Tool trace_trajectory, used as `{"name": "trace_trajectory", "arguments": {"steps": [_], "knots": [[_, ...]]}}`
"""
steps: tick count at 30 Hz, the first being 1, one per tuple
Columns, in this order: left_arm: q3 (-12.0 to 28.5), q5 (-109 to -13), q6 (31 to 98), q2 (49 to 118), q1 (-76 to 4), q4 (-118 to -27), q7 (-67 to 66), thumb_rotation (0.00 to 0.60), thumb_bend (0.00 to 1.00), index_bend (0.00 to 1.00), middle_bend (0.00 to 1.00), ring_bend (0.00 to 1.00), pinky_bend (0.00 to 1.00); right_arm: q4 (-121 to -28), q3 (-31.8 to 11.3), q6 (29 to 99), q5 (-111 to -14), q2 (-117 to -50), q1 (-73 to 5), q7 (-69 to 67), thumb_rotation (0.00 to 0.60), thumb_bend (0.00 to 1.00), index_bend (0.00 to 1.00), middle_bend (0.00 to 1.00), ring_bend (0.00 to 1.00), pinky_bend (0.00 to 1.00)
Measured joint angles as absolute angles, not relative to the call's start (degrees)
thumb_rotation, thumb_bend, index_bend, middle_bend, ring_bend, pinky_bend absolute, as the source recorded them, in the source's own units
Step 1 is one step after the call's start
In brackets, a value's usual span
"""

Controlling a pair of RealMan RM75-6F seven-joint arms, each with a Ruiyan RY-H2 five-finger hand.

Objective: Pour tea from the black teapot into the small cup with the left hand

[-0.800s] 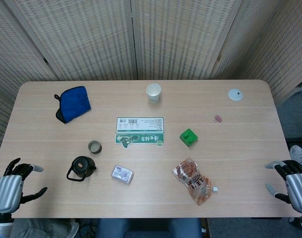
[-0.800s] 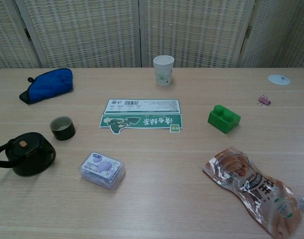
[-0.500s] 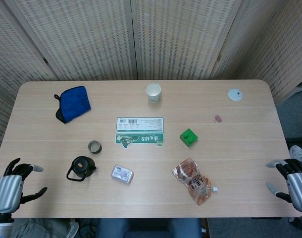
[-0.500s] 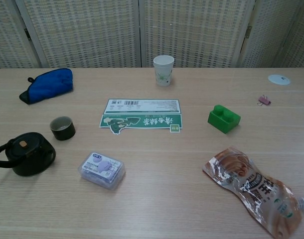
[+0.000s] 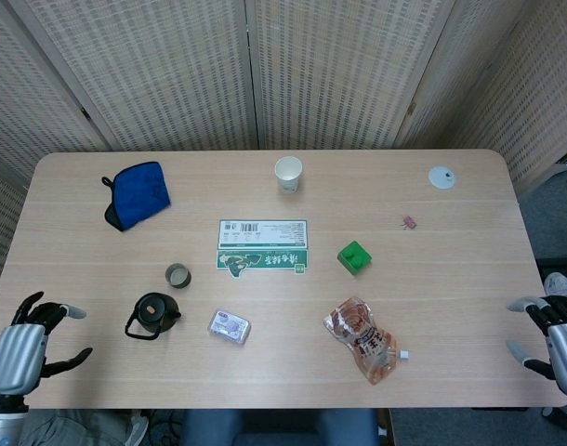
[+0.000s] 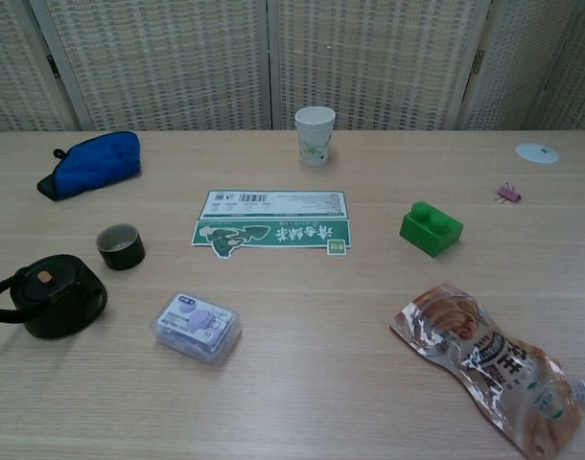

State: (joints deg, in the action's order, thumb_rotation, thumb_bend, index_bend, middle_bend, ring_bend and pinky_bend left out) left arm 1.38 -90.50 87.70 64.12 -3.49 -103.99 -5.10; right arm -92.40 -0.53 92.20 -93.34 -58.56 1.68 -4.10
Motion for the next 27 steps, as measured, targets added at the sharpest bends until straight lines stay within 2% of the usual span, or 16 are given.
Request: {"name": "trace_trajectory", "arguments": {"steps": [8, 19, 27], "knots": [[1.4, -93.1, 84.7, 63.9, -6.4, -103.4, -2.9, 0.600, 0.15, 0.42, 0.40, 0.30, 0.09, -93.1, -1.2, 92.0, -92.6, -58.2, 1.3, -3.2, 0.600, 0.17, 0.38, 0.35, 0.28, 0.26], [0.1, -99.0, 76.1, 64.4, -13.7, -100.8, 1.5, 0.600, 0.15, 0.42, 0.40, 0.30, 0.08, -93.8, -1.5, 91.7, -91.7, -57.7, 1.3, -2.4, 0.600, 0.17, 0.38, 0.35, 0.28, 0.26], [-0.6, -99.7, 70.0, 66.1, -18.1, -99.2, 1.6, 0.600, 0.15, 0.41, 0.40, 0.30, 0.07, -93.7, -1.5, 91.7, -91.3, -57.7, 1.4, -2.5, 0.600, 0.17, 0.38, 0.35, 0.28, 0.26]]}}
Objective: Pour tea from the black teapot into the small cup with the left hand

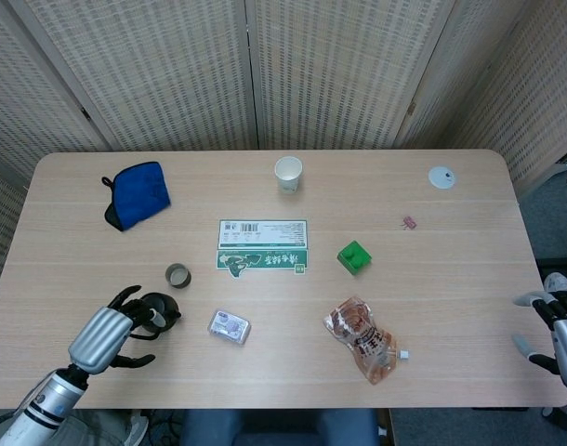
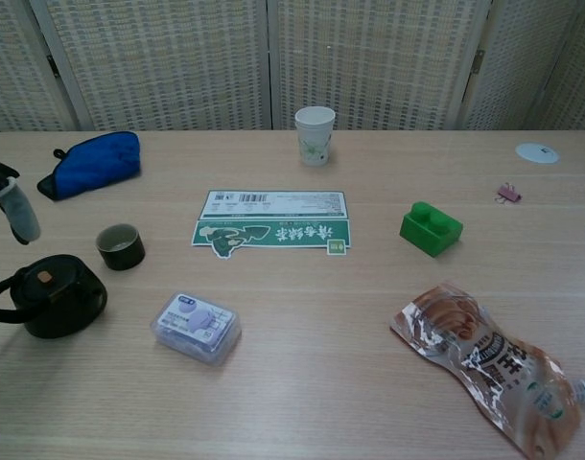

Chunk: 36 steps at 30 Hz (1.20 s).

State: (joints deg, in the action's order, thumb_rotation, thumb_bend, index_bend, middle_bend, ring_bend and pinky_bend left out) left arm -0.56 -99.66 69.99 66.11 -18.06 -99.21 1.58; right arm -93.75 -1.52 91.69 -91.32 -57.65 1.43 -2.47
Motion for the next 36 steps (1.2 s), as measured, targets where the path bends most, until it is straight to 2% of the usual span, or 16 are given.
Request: {"name": "trace_trajectory", "arguments": {"steps": [4, 10, 36], "knots": [[-0.9, -99.1, 68.3, 66.8, -19.2, -98.7, -0.3, 0.598, 0.15, 0.41, 0.40, 0.30, 0.06, -93.4, -1.5, 91.5, -91.0, -57.7, 1.5, -2.7, 0.600, 0.17, 0.38, 0.35, 0.28, 0.26], [-1.4, -97.4, 65.8, 67.4, -20.2, -98.2, -4.2, 0.509, 0.15, 0.39, 0.40, 0.31, 0.04, -93.0, -1.6, 91.3, -90.8, -57.8, 1.4, -3.1, 0.600, 0.17, 0.38, 0.35, 0.28, 0.25], [-2.9, -90.0, 62.6, 69.7, -20.8, -92.9, -15.9, 0.510, 0.15, 0.42, 0.44, 0.32, 0.03, -92.5, -1.6, 91.1, -90.5, -58.0, 1.5, -3.3, 0.600, 0.17, 0.38, 0.35, 0.28, 0.26]]}}
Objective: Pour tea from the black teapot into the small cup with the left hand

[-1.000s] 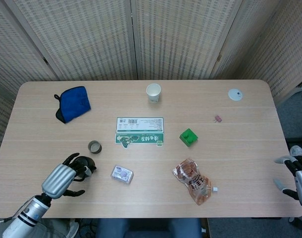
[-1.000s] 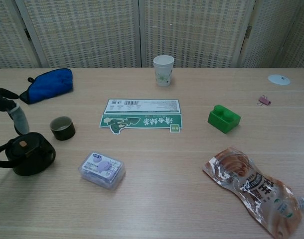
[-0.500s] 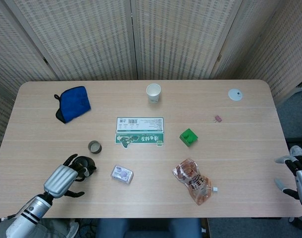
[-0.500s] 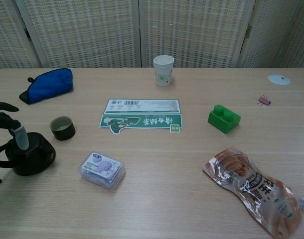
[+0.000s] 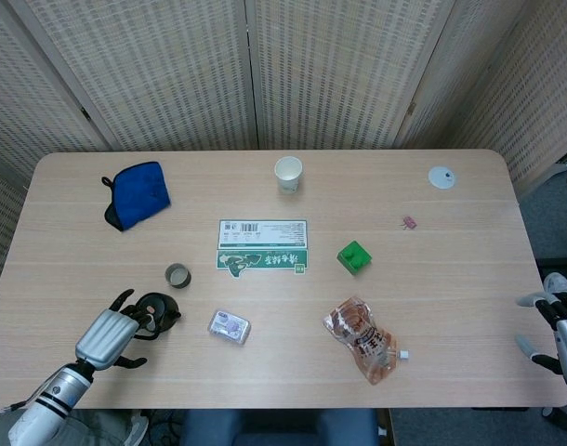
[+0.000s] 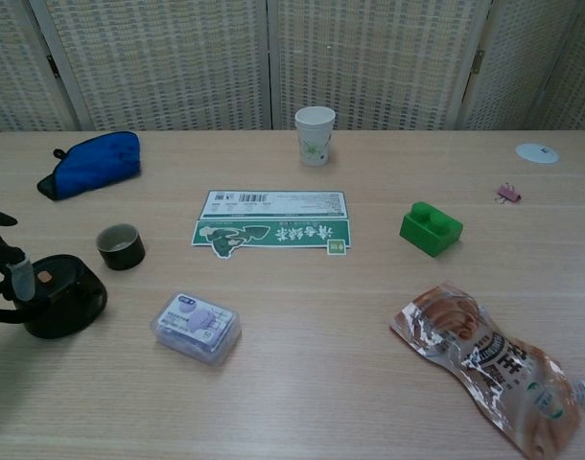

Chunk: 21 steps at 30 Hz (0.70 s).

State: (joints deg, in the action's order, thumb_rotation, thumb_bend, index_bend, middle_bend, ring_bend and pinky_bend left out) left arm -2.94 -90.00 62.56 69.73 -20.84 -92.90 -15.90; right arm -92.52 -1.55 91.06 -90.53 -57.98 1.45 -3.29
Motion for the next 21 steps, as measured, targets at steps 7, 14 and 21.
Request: {"name": "trace_trajectory", "arguments": {"steps": [7, 14, 21], "knots": [[-3.1, -89.2, 62.5, 70.0, -21.0, -91.6, -18.1, 0.506, 0.15, 0.43, 0.45, 0.32, 0.03, -92.6, -1.5, 91.1, -90.5, -58.0, 1.5, -3.2, 0.600, 0.17, 0.38, 0.35, 0.28, 0.25], [-3.0, -88.4, 62.7, 70.5, -21.1, -89.6, -21.8, 0.507, 0.15, 0.43, 0.45, 0.32, 0.02, -92.7, -1.5, 91.1, -90.5, -58.0, 1.6, -3.1, 0.600, 0.17, 0.38, 0.35, 0.28, 0.25], [-2.6, -86.3, 62.4, 71.2, -21.3, -88.1, -24.1, 0.504, 0.15, 0.43, 0.45, 0.32, 0.02, -92.8, -1.5, 90.9, -90.4, -58.0, 1.5, -2.9, 0.600, 0.17, 0.38, 0.35, 0.28, 0.25]]}}
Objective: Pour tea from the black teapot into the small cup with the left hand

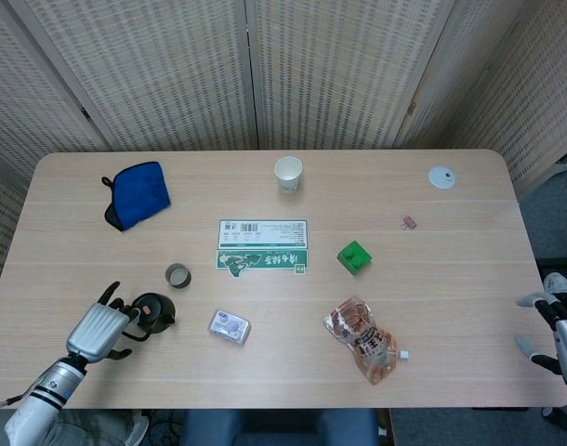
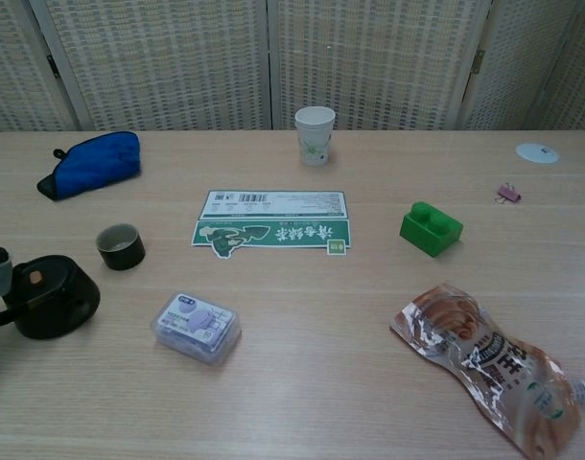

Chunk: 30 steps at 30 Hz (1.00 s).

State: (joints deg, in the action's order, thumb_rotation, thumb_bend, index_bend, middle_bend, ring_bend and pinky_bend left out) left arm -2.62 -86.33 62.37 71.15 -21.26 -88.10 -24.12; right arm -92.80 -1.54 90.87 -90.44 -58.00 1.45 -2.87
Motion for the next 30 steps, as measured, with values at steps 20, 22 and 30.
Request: {"name": "trace_trajectory", "arguments": {"steps": [20, 22, 30], "knots": [[-4.2, -93.2, 68.0, 70.6, -20.7, -86.5, -10.1, 0.505, 0.15, 0.43, 0.46, 0.41, 0.02, -93.3, -1.6, 90.9, -90.4, -57.9, 1.5, -2.4, 0.600, 0.17, 0.38, 0.35, 0.28, 0.25], [-4.5, -93.3, 68.0, 70.7, -20.7, -86.3, -9.3, 0.505, 0.15, 0.43, 0.46, 0.41, 0.02, -93.3, -1.6, 91.0, -90.4, -57.9, 1.5, -2.4, 0.600, 0.17, 0.38, 0.35, 0.28, 0.25], [-5.2, -93.4, 67.8, 70.8, -20.5, -86.2, -8.6, 0.505, 0.15, 0.44, 0.47, 0.41, 0.02, -93.3, -2.4, 91.9, -90.0, -57.5, 1.5, -2.5, 0.600, 0.17, 0.38, 0.35, 0.28, 0.26]]}}
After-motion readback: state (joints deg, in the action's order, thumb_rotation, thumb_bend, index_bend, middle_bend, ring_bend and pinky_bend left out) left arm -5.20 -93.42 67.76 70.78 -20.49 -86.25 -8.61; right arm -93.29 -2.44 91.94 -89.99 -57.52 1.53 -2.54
